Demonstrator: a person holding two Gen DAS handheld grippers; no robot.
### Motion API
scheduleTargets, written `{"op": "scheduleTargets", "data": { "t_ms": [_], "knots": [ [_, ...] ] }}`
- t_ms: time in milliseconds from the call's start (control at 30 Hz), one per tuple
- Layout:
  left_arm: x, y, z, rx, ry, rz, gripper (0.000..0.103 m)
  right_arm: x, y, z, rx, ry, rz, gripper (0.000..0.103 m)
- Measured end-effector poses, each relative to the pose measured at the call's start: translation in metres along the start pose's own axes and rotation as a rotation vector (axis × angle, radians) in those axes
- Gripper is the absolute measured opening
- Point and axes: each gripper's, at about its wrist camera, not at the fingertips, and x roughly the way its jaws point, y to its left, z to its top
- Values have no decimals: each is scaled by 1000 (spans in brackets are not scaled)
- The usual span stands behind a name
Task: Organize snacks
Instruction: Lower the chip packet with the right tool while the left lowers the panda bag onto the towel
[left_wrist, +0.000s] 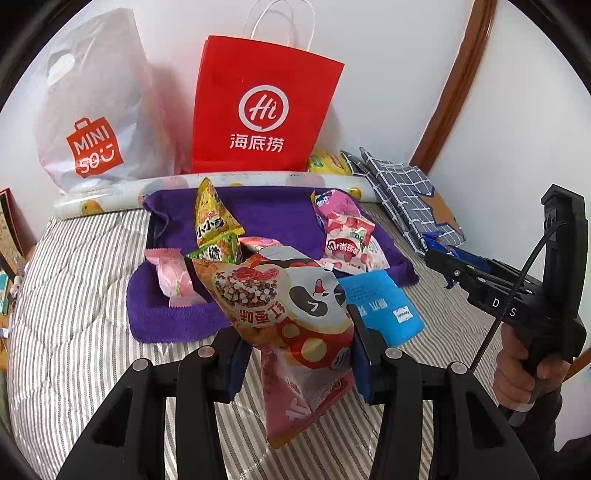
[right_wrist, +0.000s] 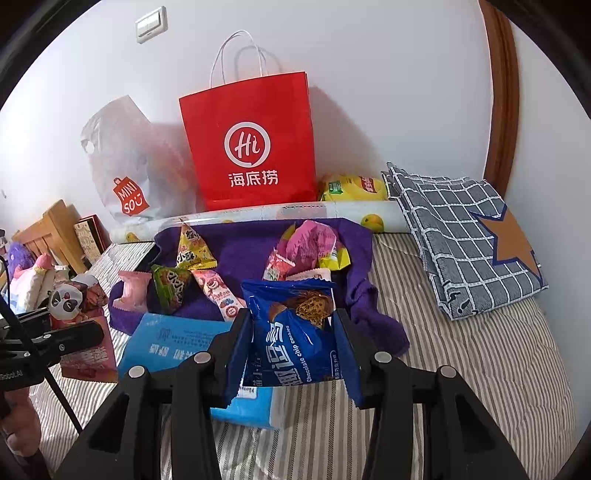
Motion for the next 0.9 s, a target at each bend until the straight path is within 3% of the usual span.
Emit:
{"op": "scheduleTargets", "data": {
  "t_ms": [900],
  "knots": [
    [6, -3, 29, 20, -15, -3, 47, 5, -3, 43, 6, -42, 15, 42]
  ]
}}
